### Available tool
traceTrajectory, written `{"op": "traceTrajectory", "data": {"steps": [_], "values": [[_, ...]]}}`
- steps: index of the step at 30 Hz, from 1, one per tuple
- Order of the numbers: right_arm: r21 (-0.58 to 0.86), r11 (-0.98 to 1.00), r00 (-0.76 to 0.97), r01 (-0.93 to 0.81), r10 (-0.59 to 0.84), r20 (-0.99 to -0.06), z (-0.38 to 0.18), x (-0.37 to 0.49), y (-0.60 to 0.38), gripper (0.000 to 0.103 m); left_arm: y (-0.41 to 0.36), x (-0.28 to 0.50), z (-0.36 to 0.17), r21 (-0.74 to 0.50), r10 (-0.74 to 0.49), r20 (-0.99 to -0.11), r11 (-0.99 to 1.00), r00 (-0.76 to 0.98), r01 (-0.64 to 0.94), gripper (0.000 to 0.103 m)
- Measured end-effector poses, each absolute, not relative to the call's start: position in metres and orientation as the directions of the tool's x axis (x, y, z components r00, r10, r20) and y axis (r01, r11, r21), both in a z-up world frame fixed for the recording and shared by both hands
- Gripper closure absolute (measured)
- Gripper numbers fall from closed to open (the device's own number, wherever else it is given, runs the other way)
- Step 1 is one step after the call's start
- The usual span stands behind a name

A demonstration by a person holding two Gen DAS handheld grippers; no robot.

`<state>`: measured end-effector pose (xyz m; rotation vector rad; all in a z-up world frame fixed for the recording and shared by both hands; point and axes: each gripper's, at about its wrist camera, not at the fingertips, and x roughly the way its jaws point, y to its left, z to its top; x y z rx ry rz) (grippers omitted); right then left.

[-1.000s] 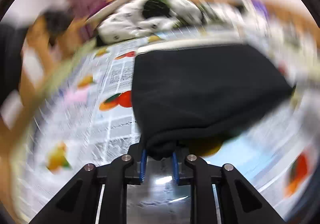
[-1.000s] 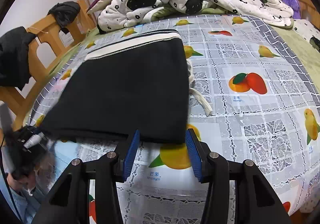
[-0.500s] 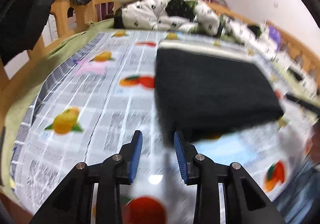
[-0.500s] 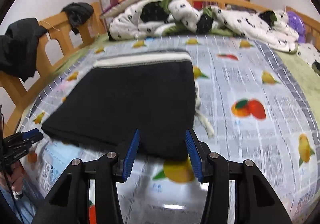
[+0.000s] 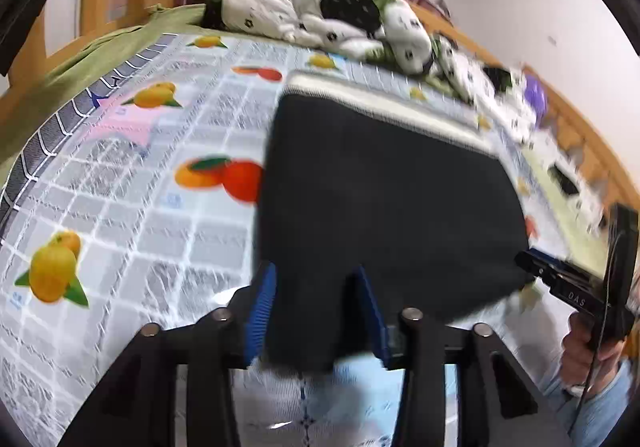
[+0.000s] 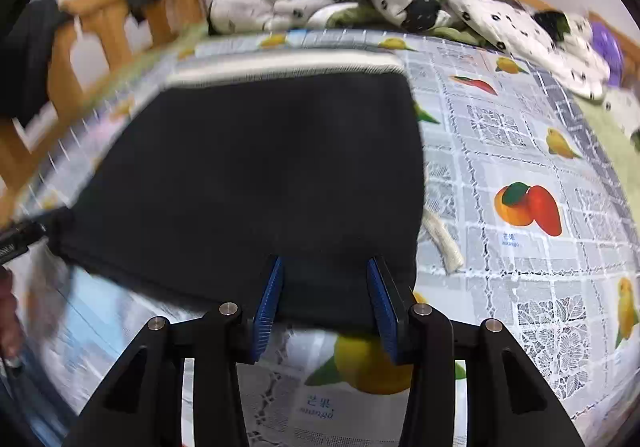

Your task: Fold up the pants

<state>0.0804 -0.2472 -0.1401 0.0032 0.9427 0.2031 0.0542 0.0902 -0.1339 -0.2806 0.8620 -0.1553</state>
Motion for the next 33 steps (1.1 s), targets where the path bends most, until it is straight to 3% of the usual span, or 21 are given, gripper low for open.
{"op": "traceTrajectory", "data": {"steps": [1,2,4,10,13,16,17,20,21,22,23,25,29,33], "values": [[0.123,0.98,0.585,-0.154,0.191,-0.788,-0.132,0.084,-0.254,0.06,0.094,0.06,-0.131,-0.312,-0.242,-0.721,0.95,0.649,0.009,0.045],[0.141,0.981,0.604,-0.135,0.194,-0.773,-0.123,0.089,-0.259,0.057,0.097,0.072,-0.126,-0.321,-0.241,-0.719,0.947,0.652,-0.004,0.043],[0.145,0.983,0.62,-0.114,0.184,-0.762,-0.109,0.108,-0.263,0.052,0.098,0.091,-0.124,-0.323,-0.241,-0.735,0.946,0.634,-0.015,0.043],[0.117,0.987,0.583,-0.11,0.159,-0.797,-0.1,0.192,-0.267,0.052,0.083,0.16,-0.124,-0.213,-0.2,-0.776,0.976,0.598,0.051,0.043],[0.168,0.982,0.515,-0.082,0.186,-0.836,-0.125,0.225,-0.276,0.052,0.084,0.185,-0.142,-0.178,-0.171,-0.811,0.983,0.559,0.042,0.044],[0.283,0.957,0.511,-0.059,0.273,-0.815,-0.139,0.234,-0.29,0.052,0.092,0.195,-0.155,-0.232,-0.205,-0.816,0.973,0.54,0.019,0.042],[0.311,0.948,0.498,-0.061,0.299,-0.814,-0.141,0.237,-0.293,0.053,0.094,0.199,-0.158,-0.259,-0.229,-0.812,0.966,0.536,0.021,0.042],[0.337,0.934,0.49,-0.118,0.349,-0.799,-0.138,0.245,-0.29,0.069,0.097,0.212,-0.162,-0.315,-0.285,-0.816,0.949,0.503,0.028,0.042],[0.32,0.938,0.501,-0.131,0.342,-0.795,-0.136,0.249,-0.287,0.073,0.099,0.214,-0.164,-0.334,-0.301,-0.813,0.942,0.499,0.024,0.044],[0.31,0.941,0.51,-0.138,0.336,-0.792,-0.135,0.252,-0.285,0.076,0.1,0.217,-0.165,-0.362,-0.324,-0.806,0.932,0.495,0.02,0.054],[0.307,0.941,0.511,-0.145,0.336,-0.791,-0.135,0.256,-0.283,0.079,0.101,0.22,-0.166,-0.412,-0.373,-0.79,0.911,0.486,0.029,0.072],[0.303,0.94,0.518,-0.155,0.339,-0.786,-0.135,0.263,-0.28,0.081,0.099,0.222,-0.162,-0.41,-0.373,-0.778,0.911,0.505,0.042,0.085],[0.322,0.934,0.536,-0.152,0.352,-0.767,-0.136,0.277,-0.278,0.084,0.093,0.239,-0.152,-0.313,-0.292,-0.787,0.948,0.543,0.056,0.087],[0.312,0.939,0.537,-0.148,0.341,-0.772,-0.139,0.296,-0.266,0.084,0.104,0.256,-0.152,-0.321,-0.29,-0.792,0.946,0.538,0.036,0.083]]}}
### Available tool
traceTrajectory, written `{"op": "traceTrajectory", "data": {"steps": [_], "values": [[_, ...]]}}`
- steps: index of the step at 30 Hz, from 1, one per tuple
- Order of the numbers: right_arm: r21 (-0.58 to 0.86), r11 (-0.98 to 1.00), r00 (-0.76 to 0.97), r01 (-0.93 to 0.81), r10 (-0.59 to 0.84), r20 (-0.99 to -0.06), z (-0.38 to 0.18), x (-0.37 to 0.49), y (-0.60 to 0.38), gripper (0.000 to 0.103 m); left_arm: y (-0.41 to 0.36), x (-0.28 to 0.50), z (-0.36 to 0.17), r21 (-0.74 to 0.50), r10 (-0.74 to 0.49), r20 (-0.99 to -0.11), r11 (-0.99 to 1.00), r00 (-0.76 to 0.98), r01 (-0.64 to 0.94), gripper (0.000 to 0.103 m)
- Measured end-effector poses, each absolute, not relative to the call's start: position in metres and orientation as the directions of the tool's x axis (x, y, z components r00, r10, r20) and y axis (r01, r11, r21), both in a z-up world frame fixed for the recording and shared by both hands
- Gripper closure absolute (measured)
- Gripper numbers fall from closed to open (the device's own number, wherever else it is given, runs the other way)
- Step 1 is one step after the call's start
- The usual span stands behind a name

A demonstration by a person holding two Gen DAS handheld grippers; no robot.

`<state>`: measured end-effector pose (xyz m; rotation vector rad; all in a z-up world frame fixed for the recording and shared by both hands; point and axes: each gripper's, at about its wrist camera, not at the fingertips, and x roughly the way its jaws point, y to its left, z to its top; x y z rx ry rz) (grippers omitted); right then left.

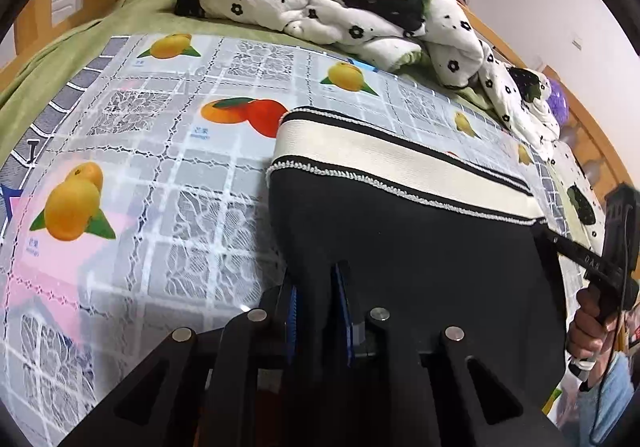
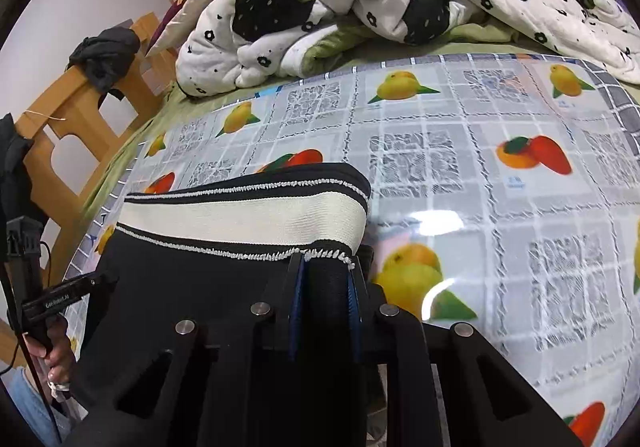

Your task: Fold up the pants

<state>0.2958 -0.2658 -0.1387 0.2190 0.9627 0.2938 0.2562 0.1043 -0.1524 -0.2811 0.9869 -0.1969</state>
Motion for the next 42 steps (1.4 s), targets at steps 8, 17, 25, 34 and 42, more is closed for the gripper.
{"op": "traceTrajectory", "data": {"steps": [8,17,25,34,42], "values": [[0.097,0.975,0.65,-0.198,0.205,-0.732,-0.11,0.281,-0.262,0.068,0.091,0.242,-0.121,-0.075,-0.077,-0.738,0.997,0.67,0.032,0.059],[0.094,0.979,0.656,-0.181,0.191,-0.73,-0.135,0.302,-0.245,0.069,0.067,0.272,-0.141,-0.012,-0.072,-0.759,0.995,0.647,0.096,0.045],[0.063,0.983,0.657,-0.173,0.163,-0.736,-0.138,0.3,-0.242,0.07,0.061,0.255,-0.149,0.021,-0.073,-0.784,0.989,0.617,0.144,0.04],[-0.014,0.989,0.65,-0.149,0.088,-0.755,-0.135,0.267,-0.251,0.069,0.049,0.22,-0.148,0.066,-0.011,-0.815,0.992,0.58,0.111,0.04],[-0.051,0.99,0.613,-0.131,0.04,-0.789,-0.123,0.205,-0.247,0.069,0.034,0.166,-0.139,0.117,0.065,-0.829,0.992,0.556,0.057,0.04]]}}
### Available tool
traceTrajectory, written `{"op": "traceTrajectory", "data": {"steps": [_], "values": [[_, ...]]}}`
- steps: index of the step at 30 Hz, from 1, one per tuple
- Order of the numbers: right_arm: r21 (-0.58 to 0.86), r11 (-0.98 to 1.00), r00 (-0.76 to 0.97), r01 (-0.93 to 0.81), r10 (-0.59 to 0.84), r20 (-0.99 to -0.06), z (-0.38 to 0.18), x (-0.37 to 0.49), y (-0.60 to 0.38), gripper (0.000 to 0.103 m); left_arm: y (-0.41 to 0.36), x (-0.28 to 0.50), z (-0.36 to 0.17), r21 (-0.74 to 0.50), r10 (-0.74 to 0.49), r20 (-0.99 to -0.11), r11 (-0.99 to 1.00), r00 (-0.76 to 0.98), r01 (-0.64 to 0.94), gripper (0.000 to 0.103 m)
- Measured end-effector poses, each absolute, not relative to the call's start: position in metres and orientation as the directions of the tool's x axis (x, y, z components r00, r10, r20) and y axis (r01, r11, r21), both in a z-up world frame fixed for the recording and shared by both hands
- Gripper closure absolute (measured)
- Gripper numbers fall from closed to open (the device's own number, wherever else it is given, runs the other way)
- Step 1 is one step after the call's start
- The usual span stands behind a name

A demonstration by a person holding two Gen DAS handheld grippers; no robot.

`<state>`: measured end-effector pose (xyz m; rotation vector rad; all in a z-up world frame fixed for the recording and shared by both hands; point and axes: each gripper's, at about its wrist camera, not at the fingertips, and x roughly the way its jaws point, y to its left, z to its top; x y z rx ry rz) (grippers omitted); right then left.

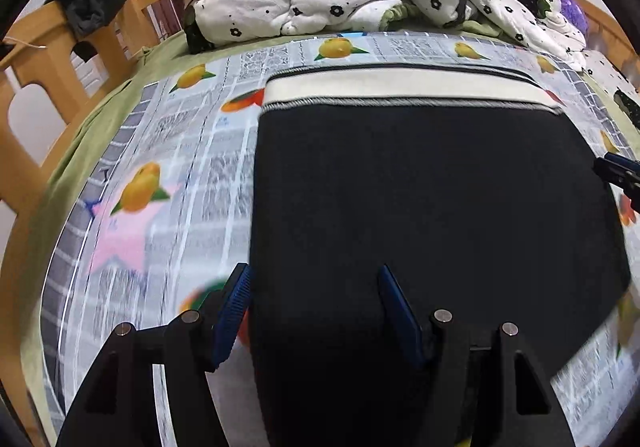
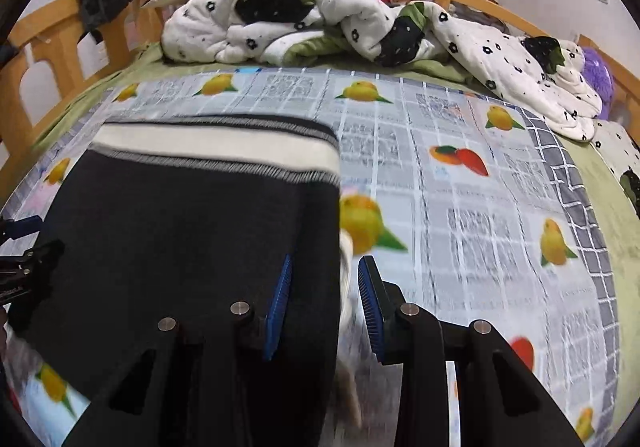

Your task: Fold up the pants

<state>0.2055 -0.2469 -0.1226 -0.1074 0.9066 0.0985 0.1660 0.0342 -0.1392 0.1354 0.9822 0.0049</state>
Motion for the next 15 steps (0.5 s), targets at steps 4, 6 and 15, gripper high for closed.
{"op": "traceTrajectory", "data": {"steps": [4,6,15], "values": [[-0.035,0.989,0.562,-0.141,0.05,-0.826,-0.122,0.175,-0.251,0.068,0.023,0.133,-0.13,0.171,0.09,-0.813,0.981,0.575,0.088,0.04],[-0.052,0.995,0.579,-0.088,0.008,-0.815,-0.115,0.153,-0.255,0.068,0.022,0.115,-0.123,0.185,0.111,-0.81,0.98,0.576,0.072,0.04],[0.019,0.999,0.673,-0.035,0.037,-0.739,-0.05,0.059,-0.259,0.038,0.025,0.033,-0.076,0.063,0.036,-0.759,0.998,0.65,0.019,0.035]]}}
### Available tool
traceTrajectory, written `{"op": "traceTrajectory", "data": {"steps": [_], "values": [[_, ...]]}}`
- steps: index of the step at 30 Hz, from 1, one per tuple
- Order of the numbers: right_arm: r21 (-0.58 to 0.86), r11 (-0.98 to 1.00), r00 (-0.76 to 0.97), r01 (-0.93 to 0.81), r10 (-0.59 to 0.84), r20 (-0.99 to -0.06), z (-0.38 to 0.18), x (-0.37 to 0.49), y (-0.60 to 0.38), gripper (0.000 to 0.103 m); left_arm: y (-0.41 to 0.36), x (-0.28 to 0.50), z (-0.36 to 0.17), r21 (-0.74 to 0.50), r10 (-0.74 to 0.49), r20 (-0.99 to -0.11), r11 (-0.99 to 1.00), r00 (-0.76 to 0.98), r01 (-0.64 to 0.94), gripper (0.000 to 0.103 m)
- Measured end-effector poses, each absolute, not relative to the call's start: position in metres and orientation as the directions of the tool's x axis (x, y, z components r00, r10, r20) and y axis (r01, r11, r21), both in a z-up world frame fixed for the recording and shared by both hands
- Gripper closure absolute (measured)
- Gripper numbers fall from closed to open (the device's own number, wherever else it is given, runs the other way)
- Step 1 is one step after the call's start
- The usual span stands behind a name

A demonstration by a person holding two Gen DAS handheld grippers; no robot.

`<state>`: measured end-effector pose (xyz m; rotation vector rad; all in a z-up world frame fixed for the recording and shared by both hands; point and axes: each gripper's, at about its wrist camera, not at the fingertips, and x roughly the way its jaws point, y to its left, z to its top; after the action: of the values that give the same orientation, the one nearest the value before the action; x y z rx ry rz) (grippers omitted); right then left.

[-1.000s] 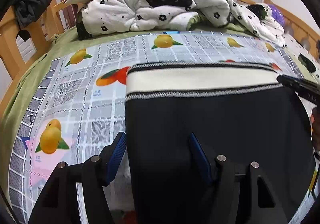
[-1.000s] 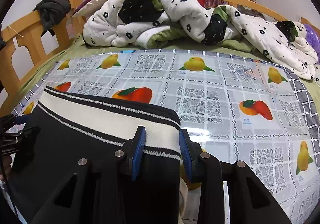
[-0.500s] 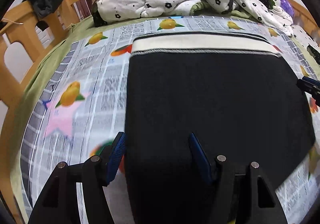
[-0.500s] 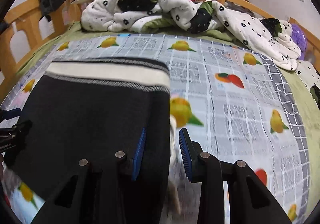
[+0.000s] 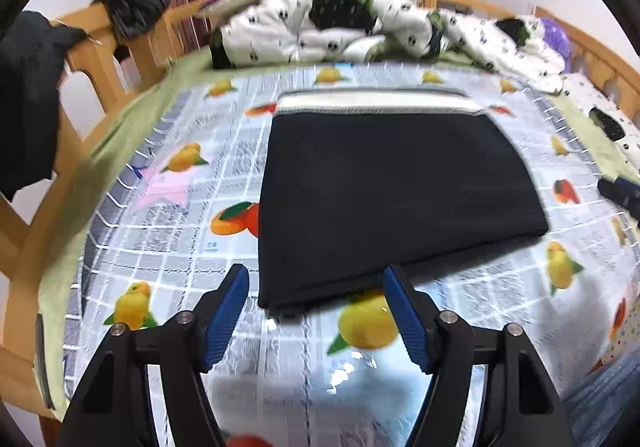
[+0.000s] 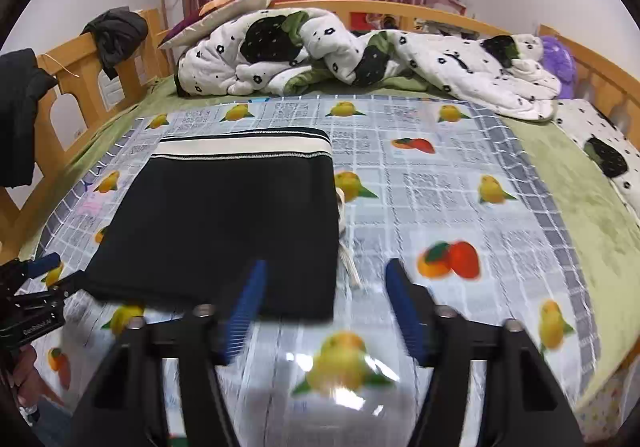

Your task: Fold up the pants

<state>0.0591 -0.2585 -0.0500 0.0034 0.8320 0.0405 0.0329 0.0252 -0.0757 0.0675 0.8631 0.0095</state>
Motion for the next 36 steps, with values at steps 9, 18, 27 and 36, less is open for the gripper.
{"op": "traceTrajectory", "data": {"steps": [9,18,27,36], "values": [[0.024,0.998,0.672,-0.05,0.052,-0.739,-0.036,0.005,-0.243,0.017,0.023,-0.013,-0.04,-0.003,0.013,-0.692,1.0,0.721,-0.02,0.018],[-0.045,0.997,0.721,-0.057,0.01,-0.693,-0.023,-0.018,-0.227,0.008,0.026,-0.029,-0.034,-0.043,-0.004,-0.688,0.998,0.726,-0.034,0.018],[-0.025,0.999,0.717,-0.035,0.007,-0.697,-0.022,-0.022,-0.23,0.008,0.026,-0.032,-0.03,-0.058,-0.016,-0.677,0.998,0.735,-0.032,0.018],[-0.013,1.0,0.712,-0.015,0.002,-0.702,-0.023,-0.02,-0.233,0.008,0.025,-0.032,-0.03,-0.054,-0.017,-0.676,0.998,0.737,-0.026,0.018]]}}
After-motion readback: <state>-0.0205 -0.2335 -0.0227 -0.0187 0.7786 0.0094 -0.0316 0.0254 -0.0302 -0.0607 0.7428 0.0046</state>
